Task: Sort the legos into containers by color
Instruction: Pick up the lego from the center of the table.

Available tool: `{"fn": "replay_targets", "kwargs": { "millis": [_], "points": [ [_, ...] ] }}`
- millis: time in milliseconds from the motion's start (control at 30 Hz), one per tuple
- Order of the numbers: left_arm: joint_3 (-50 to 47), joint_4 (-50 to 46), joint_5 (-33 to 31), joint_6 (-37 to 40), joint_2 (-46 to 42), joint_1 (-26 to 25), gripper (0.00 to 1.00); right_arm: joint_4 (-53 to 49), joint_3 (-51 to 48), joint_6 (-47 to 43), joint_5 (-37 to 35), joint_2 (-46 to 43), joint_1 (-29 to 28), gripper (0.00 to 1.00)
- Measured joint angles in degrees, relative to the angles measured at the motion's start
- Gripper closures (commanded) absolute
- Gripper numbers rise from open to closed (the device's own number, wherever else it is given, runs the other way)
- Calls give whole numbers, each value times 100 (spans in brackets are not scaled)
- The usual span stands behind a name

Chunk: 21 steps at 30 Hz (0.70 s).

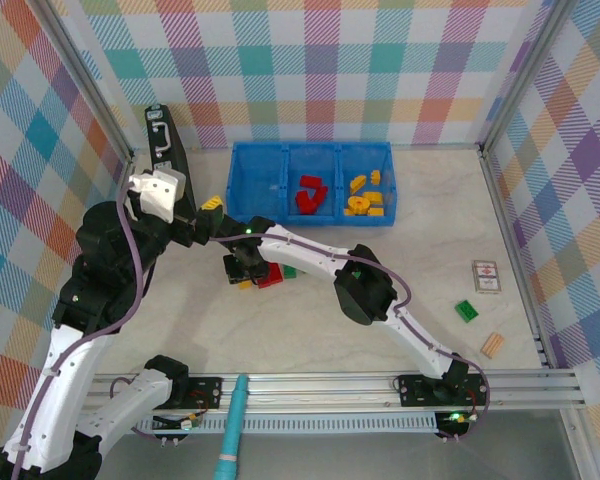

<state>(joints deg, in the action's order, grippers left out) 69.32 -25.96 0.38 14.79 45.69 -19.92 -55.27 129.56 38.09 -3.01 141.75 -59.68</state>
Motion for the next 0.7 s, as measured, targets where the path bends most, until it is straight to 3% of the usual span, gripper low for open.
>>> {"fn": "replay_targets", "kwargs": {
  "millis": [367, 700],
  "points": [
    [0, 0, -4, 0, 85, 0, 0, -35, -533, -306, -271, -396, 136, 71],
    [0, 0, -48, 4, 199, 4, 0, -269, -1272, -697, -986, -1847, 540, 70]
  ]
}}
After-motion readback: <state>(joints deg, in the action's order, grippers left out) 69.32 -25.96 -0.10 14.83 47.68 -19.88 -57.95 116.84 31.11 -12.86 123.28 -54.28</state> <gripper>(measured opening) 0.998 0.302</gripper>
